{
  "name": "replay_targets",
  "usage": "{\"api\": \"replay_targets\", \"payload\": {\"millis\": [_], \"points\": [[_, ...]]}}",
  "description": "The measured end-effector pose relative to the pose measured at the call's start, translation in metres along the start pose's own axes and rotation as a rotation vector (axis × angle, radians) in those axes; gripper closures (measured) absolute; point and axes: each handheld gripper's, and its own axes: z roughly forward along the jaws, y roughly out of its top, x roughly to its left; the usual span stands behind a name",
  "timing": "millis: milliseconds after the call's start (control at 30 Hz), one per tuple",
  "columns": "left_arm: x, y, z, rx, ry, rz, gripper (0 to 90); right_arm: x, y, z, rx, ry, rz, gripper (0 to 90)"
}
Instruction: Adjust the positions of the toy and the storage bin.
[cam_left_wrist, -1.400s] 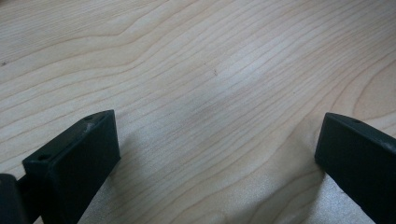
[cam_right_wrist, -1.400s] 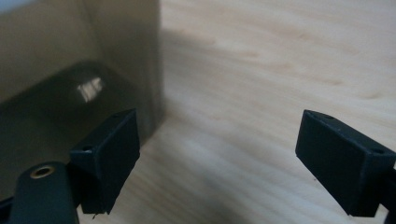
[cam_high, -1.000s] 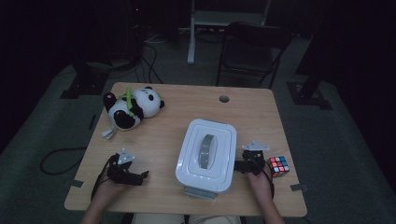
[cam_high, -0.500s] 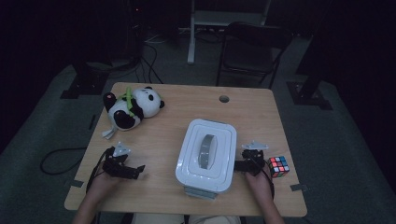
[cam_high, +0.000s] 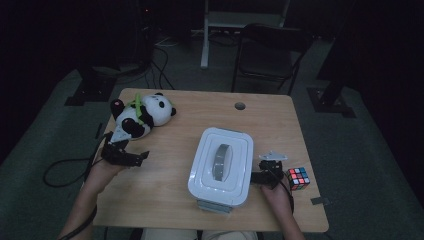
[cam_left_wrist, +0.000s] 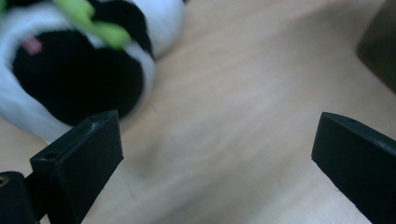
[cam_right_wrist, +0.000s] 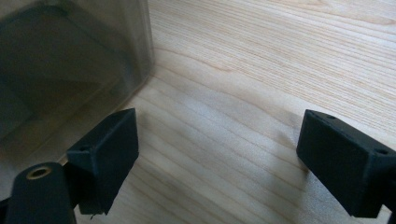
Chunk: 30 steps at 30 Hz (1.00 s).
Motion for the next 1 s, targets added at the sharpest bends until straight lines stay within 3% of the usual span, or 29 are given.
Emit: {"api": "replay_targets", "payload": {"millis": [333,567,833,1000], "points": [[0.025,0.039,0.006,-0.037,0.039,0.019,2.7,0.000,0.000,0.000,0.000,0.000,0.000,12.5],[0.053,0.063,0.017,-0.074,0.058,-0.041,2.8,0.000,0.000,0.000,0.000,0.000,0.000,12.5],[0.086,0.082,0.047,-0.029,0.100,-0.062,2.8,0.000,0.000,0.000,0.000,0.000,0.000,12.6],[0.101,0.081,0.073,0.007,0.096,-0.114,2.8,0.000,0.000,0.000,0.000,0.000,0.001,12.6]]}}
